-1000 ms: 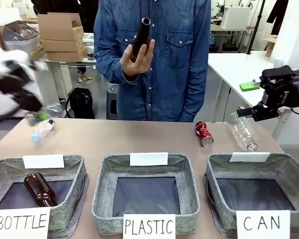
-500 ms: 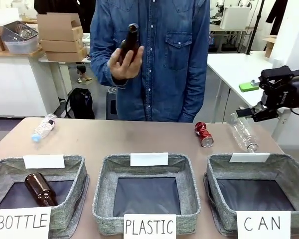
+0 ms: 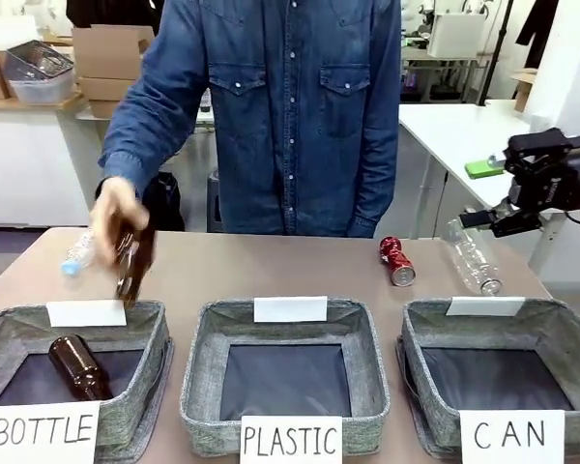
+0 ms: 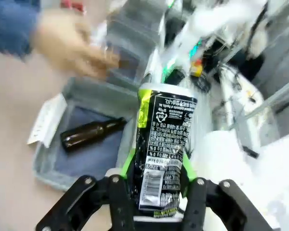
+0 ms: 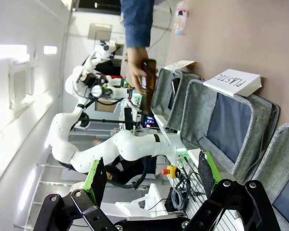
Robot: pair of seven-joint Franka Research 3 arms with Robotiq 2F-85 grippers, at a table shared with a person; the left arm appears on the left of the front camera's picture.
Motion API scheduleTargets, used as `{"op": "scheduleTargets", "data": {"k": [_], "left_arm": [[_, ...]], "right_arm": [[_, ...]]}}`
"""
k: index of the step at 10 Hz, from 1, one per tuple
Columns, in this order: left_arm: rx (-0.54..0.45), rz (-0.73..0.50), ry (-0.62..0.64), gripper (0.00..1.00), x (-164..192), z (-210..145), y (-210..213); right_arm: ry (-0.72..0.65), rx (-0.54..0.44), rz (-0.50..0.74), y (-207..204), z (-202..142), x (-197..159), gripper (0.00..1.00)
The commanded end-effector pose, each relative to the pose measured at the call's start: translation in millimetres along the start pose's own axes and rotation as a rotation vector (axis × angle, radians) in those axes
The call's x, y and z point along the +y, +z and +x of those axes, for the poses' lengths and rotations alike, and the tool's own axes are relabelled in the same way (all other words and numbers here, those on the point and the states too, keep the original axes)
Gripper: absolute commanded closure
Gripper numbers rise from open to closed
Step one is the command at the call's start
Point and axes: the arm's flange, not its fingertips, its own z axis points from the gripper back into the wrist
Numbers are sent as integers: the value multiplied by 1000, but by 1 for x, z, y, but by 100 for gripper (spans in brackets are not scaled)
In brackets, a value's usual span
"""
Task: Sort the can waste into the basket.
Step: Pick up the can waste from the table and place it in the right Fabric basket.
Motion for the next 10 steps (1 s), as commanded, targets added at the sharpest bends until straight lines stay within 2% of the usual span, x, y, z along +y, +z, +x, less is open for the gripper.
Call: {"op": "scheduleTargets", "data": {"k": [1,2,3,5,8,10], "left_arm": [[-263,50,-12,60,-17,-26,90],[-325,25,-24,60,-24,-42,100],[-350,32,-16,60,-23,-51,94],[-355,38,-11,60,-14,-48,75],[-272,3,-18,60,-8,-16,39],[-182,45,38,60,3,30,-27]], "right_arm": [[29,-15,24,-3,2,0,0],[29,-15,24,-3,2,0,0],[29,-15,24,-3,2,0,0],[29,-15,24,-3,2,0,0],[29,-15,24,-3,2,0,0],[29,-15,24,-3,2,0,0]]}}
